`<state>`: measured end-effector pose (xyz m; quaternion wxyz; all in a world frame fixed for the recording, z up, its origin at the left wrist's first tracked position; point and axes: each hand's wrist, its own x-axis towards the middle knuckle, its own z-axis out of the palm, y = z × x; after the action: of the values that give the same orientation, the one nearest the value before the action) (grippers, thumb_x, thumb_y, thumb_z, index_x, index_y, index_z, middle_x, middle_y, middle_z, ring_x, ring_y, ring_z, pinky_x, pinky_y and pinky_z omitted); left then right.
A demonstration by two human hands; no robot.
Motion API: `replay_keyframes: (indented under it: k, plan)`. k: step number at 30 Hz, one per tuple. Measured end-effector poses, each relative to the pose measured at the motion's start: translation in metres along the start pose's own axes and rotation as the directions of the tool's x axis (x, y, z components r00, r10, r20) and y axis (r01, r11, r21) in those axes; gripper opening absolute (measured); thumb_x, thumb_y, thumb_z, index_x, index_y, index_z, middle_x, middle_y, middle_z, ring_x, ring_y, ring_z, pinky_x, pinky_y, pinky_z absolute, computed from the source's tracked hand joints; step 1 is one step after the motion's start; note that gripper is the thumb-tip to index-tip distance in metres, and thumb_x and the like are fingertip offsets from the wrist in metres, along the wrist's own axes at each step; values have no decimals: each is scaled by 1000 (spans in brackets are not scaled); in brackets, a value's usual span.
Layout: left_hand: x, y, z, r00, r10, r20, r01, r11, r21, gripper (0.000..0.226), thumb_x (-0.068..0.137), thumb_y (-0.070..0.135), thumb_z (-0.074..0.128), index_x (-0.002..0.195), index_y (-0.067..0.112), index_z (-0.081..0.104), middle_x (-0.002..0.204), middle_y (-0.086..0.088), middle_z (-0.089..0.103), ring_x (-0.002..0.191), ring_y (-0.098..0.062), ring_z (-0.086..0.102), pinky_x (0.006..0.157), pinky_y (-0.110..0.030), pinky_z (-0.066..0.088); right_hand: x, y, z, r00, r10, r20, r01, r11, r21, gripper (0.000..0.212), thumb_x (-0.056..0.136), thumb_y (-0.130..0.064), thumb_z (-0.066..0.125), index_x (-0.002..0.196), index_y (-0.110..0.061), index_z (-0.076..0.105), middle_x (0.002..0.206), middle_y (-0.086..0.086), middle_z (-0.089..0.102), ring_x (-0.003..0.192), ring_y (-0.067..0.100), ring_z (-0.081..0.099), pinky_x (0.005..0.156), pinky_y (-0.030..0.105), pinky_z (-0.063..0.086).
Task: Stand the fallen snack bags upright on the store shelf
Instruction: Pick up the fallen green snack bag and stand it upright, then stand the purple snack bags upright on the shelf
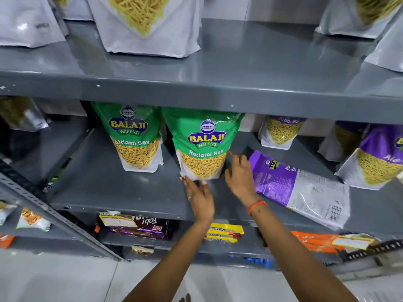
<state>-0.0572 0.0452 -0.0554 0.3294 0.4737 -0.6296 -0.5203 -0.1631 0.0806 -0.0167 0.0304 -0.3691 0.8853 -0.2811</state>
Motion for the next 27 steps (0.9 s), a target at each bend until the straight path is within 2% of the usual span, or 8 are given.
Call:
replay_keyframes:
  k: [4, 6, 9, 13, 15, 18, 22, 27]
  plan:
    - [-45, 12, 52, 992, -115, 48, 117, 992, -47, 66, 95, 18, 44, 143, -2, 4, 157, -18, 3, 146, -27, 6, 121, -36, 9, 4, 53, -40, 992, 15, 123, 28, 940, -340, 44, 87, -22, 48, 128, -7, 46, 138, 17, 45, 129, 34, 38, 112, 47, 27]
    - [-70, 19, 81, 988, -140, 72, 144, 988, -63, 65, 95, 19, 45, 143, -2, 6, 156, -19, 5, 146, -26, 8, 121, -36, 8, 2, 88, -63, 989, 23, 149, 36, 922, -386, 43, 90, -28, 46, 127, -6, 47, 140, 17, 46, 130, 32, 39, 114, 46, 24]
    - [-99, 25, 122, 981, -168, 96, 180, 976, -126, 54, 93, 16, 47, 140, -3, 26, 149, -25, 30, 139, -34, 29, 117, -47, 23, 0, 131, -94, 982, 7, 191, 61, 935, -350, 41, 92, -36, 42, 121, -9, 55, 130, 19, 56, 121, 34, 51, 106, 41, 38]
    - [-126, 36, 162, 945, -288, 158, 315, 929, -193, 27, 93, 16, 48, 104, -7, 58, 105, -35, 63, 99, -45, 60, 91, -53, 47, 14, 170, -125, 954, 139, 267, -66, 962, -264, 48, 93, -45, 35, 124, -14, 54, 132, 21, 56, 119, 39, 53, 101, 43, 42]
    - [-130, 43, 169, 918, -350, 186, 393, 869, -301, 22, 92, 13, 51, 80, -3, 60, 75, -21, 67, 74, -27, 63, 84, -46, 51, 25, 184, -135, 913, 196, 359, -118, 967, -227, 45, 94, -43, 36, 126, -17, 53, 133, 19, 55, 121, 38, 52, 102, 40, 41]
    - [-127, 49, 171, 864, -447, 231, 502, 735, -455, 32, 88, 2, 56, 57, 9, 52, 38, 5, 60, 37, -4, 56, 50, -26, 54, 42, 201, -145, 876, 228, 425, -142, 964, -224, 41, 94, -29, 42, 121, -2, 54, 133, 24, 53, 121, 38, 51, 100, 37, 41]
    - [-132, 61, 160, 816, -487, 312, 578, 682, -448, 23, 86, -3, 56, 66, 6, 48, 66, -10, 61, 45, -14, 63, 53, -29, 58, 54, 214, -148, 863, 280, 421, -227, 959, -171, 36, 92, -22, 48, 114, 6, 57, 128, 25, 57, 117, 37, 54, 92, 36, 44]
    - [-117, 79, 157, 886, -352, 300, 458, 761, -460, 10, 88, -1, 54, 79, 3, 53, 85, -10, 62, 52, -10, 63, 80, -38, 55, 50, 228, -149, 932, 278, 233, -343, 886, 312, 26, 90, -8, 49, 105, 7, 64, 109, 27, 66, 93, 27, 58, 79, 28, 39]
